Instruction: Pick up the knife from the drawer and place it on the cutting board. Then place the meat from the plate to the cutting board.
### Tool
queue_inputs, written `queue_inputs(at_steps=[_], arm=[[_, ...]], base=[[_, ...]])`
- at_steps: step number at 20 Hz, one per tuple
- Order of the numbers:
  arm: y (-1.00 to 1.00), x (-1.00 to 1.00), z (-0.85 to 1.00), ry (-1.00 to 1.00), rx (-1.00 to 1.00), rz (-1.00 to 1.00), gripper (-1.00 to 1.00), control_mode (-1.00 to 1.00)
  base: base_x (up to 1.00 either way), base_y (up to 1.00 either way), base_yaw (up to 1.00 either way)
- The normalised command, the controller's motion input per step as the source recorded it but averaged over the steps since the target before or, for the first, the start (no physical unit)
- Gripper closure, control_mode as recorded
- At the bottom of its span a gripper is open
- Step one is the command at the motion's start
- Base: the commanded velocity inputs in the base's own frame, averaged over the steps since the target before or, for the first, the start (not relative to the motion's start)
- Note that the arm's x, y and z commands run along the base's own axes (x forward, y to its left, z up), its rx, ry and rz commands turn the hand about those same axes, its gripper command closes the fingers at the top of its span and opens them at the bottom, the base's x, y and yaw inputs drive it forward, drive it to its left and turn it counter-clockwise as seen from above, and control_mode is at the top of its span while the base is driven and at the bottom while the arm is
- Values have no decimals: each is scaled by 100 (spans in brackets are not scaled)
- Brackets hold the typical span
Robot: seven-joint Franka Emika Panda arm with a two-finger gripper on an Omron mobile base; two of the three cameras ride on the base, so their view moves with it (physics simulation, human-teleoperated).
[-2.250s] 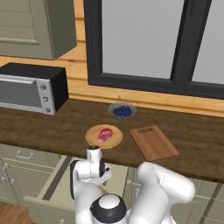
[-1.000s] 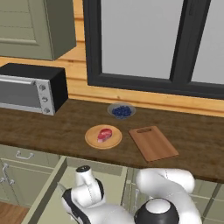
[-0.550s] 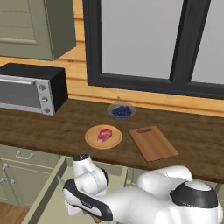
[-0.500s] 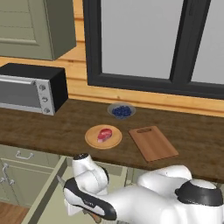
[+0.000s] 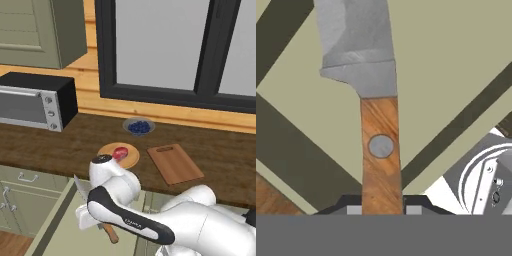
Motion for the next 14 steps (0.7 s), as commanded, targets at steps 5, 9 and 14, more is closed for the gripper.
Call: queue_inputs(at_steps=[5, 9, 14], arm=[[-9, 56, 92, -1, -1, -12, 100, -100], [-29, 66, 82, 0, -2, -8, 100, -100], [-77, 45, 48, -2, -2, -3, 100, -100]], base=[[0, 0, 0], [0, 0, 0], [0, 0, 0]])
